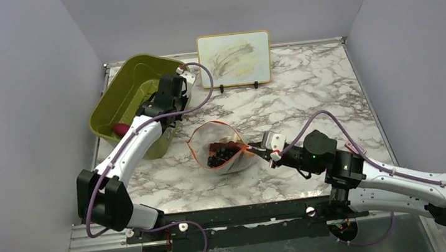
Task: Place the food in the zip-top bag and seal the zipper
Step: Move the bin to the center of the board, then pick up the bin at the center of the board.
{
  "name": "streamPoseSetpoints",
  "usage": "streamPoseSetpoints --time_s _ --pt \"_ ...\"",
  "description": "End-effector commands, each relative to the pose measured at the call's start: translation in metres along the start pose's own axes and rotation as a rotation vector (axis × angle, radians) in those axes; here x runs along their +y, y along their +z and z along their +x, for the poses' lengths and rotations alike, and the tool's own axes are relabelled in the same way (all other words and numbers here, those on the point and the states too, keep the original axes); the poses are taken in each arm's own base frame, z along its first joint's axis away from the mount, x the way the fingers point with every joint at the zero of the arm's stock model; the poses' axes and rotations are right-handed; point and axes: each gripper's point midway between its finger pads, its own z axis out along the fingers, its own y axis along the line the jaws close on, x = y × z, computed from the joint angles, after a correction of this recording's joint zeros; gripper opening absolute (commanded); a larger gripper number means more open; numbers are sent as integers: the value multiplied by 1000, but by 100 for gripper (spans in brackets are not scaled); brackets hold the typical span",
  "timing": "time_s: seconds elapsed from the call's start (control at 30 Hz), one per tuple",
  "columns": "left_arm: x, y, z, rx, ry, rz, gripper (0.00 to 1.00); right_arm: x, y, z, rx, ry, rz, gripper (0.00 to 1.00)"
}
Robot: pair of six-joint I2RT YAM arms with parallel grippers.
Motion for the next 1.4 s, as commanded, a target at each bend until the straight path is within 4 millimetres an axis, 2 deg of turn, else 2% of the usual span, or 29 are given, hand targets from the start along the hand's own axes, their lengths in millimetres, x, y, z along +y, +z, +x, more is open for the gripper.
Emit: streamPoseSetpoints --time_s 0.0,0.03,0.13,0.17,0.27,0.37,0.43,0.53,0.63,0.7,0.77,0.9,1.07,1.2,1.3,1.37 --pt "15 -23 41 107 14 -63 0 -12 -2 -26 -46 1 32 1" --pt "15 -25 43 111 -17 -71 8 -12 -1 -27 -49 0 32 1" --pt "19 -33 47 129 -161 -128 40 -12 0 -25 -42 -2 32 1" --pt "19 -38 47 133 -221 -143 47 -13 0 -25 -42 -1 35 1" --pt "19 -52 40 148 -443 -177 54 -13 -1 -27 -46 4 39 1" --pt "18 -69 35 170 -682 -215 56 -12 -2 -26 -46 6 36 1" --pt "22 -81 42 185 -892 -295 54 -12 -2 -25 -45 4 34 1" --pt "29 -93 48 176 -1080 -361 53 -12 -2 -26 -55 -3 36 1" --pt "47 -104 72 225 -1259 -468 53 -15 -1 -27 -61 -9 49 1" --pt "58 -112 99 289 -1348 -566 54 -16 -1 -28 -63 -10 54 1" --pt "70 -120 118 326 -1386 -652 56 -17 -1 -29 -64 -11 56 1" --pt "87 -123 135 315 -1379 -734 59 -16 -3 -28 -61 -8 55 1" --pt "87 -125 168 400 -1440 -801 59 -17 -6 -25 -41 -5 58 1" --pt "80 -115 180 441 -1456 -788 58 -16 -4 -24 -40 -7 57 1" --pt "77 -104 184 442 -1459 -772 51 -16 -1 -24 -39 -6 57 1" --pt "81 -98 181 408 -1432 -753 37 -17 0 -25 -42 -2 59 1"
